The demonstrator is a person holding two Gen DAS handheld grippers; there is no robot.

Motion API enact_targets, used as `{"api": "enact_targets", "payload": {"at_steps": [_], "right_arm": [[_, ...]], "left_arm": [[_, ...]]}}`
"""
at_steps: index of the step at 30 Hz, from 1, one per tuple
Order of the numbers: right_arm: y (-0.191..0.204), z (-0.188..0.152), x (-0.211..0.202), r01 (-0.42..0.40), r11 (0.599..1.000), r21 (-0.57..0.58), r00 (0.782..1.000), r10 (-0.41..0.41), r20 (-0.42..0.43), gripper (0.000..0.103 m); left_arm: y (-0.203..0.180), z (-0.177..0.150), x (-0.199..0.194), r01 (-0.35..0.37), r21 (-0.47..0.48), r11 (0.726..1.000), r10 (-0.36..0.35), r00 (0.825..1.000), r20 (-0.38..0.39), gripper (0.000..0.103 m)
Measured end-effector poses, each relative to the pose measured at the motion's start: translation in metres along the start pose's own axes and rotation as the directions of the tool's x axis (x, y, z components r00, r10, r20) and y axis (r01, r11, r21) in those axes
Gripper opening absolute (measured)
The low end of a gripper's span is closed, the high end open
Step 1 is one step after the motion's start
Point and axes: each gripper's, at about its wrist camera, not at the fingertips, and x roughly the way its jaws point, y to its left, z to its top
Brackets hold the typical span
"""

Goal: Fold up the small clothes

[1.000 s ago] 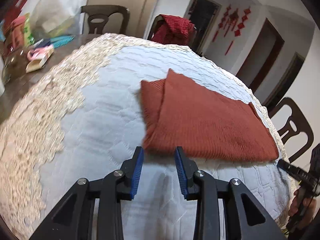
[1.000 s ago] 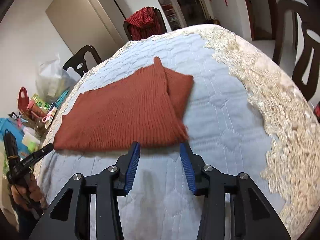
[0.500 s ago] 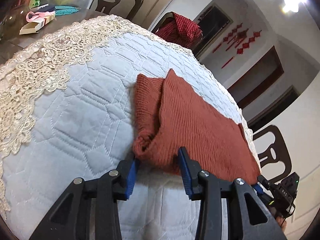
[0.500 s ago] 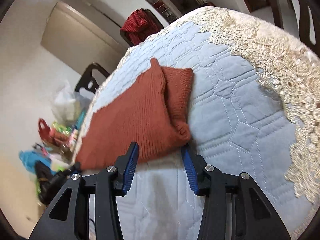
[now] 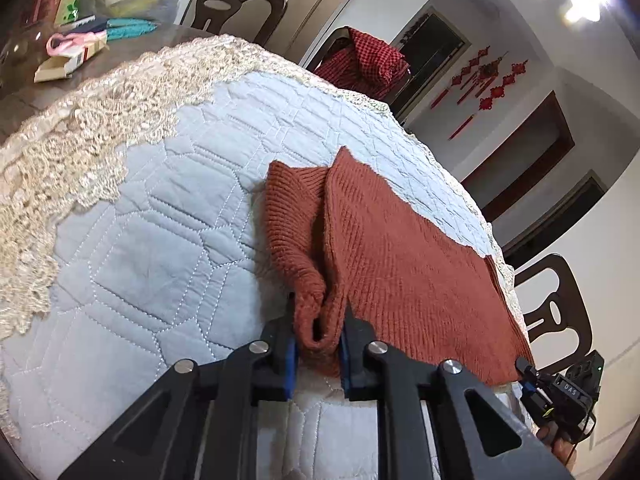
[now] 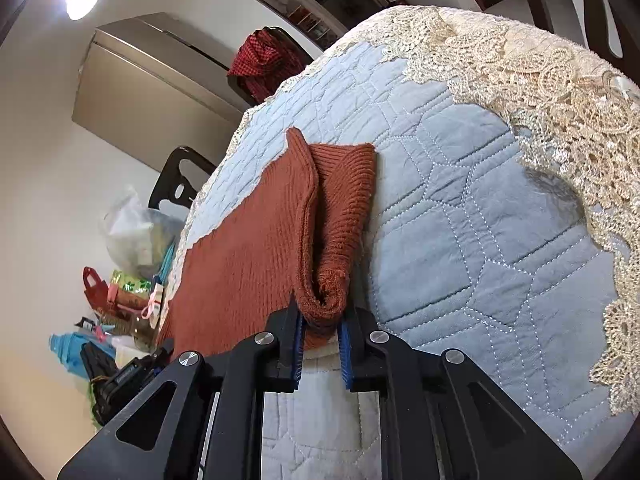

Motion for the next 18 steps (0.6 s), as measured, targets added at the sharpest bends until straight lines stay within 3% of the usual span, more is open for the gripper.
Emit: {"api": "enact_targets", "payload": {"at_steps": [7,18], "right_arm": [[0.012,-0.007,-0.028,-0.034,0.999,-0.038,0.999,0.034,-0.005,0.013],[-0.005,-0.044,-0.061,0.007,1.000,-0.006,0.996,-0.007,-0.084,0.013]], "left_arm": [[-0.002,-0.007,-0.039,0.039,0.042,0.998,-0.040,0.999,0.018,0.016],[0.017,-0.060,-0.065,0.021,0.007,1.000,-0.020,0.996,-0.086,0.016]]}}
